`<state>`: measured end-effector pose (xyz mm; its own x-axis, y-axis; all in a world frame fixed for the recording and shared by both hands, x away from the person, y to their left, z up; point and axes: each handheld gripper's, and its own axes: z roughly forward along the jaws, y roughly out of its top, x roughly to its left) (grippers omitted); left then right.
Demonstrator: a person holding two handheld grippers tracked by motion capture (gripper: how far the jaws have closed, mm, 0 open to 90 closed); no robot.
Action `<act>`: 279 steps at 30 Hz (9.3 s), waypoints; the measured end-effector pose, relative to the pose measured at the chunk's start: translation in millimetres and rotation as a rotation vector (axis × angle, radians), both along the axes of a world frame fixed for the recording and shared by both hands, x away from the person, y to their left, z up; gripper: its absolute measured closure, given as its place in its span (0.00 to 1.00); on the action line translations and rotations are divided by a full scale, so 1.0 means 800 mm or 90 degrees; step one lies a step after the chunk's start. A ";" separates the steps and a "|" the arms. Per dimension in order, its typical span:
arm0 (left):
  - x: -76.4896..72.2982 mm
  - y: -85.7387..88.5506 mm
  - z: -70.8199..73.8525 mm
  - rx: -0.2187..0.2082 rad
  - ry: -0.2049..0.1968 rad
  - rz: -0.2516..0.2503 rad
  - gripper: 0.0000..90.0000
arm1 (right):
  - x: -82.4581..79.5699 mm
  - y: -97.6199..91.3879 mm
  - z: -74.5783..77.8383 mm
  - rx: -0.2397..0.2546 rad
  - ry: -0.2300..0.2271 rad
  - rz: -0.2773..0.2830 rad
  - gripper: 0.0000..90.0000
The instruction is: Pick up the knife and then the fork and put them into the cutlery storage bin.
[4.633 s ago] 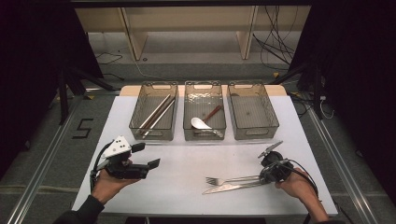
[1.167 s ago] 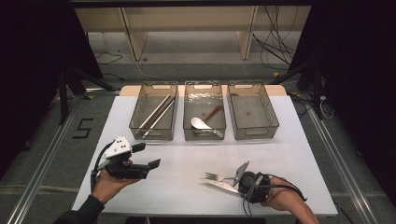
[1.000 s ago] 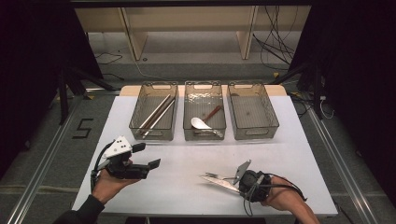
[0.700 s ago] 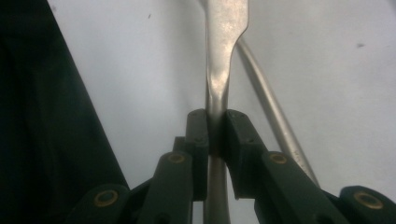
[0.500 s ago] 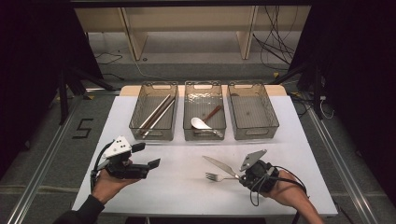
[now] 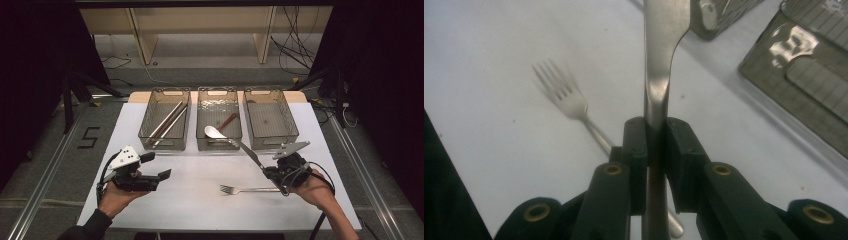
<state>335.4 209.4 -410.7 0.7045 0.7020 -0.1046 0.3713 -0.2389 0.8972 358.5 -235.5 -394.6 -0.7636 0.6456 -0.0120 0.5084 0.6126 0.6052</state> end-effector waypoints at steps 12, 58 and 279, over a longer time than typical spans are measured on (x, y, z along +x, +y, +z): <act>0.000 0.001 0.001 -0.005 -0.003 0.005 0.18 | 0.033 -0.013 0.023 0.069 -0.026 -0.052 0.90; -0.003 0.007 0.003 -0.031 -0.001 0.013 0.18 | 0.174 -0.021 0.064 0.143 -0.061 -0.249 0.90; -0.002 0.003 0.002 -0.021 -0.003 0.000 0.17 | 0.025 0.058 -0.036 -0.140 0.037 0.098 0.94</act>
<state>334.1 212.0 -409.2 0.7052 0.6980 -0.1244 0.3675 -0.2098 0.9060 378.3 -189.2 -423.7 -0.8561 0.5086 -0.0921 0.4290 0.7986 0.4222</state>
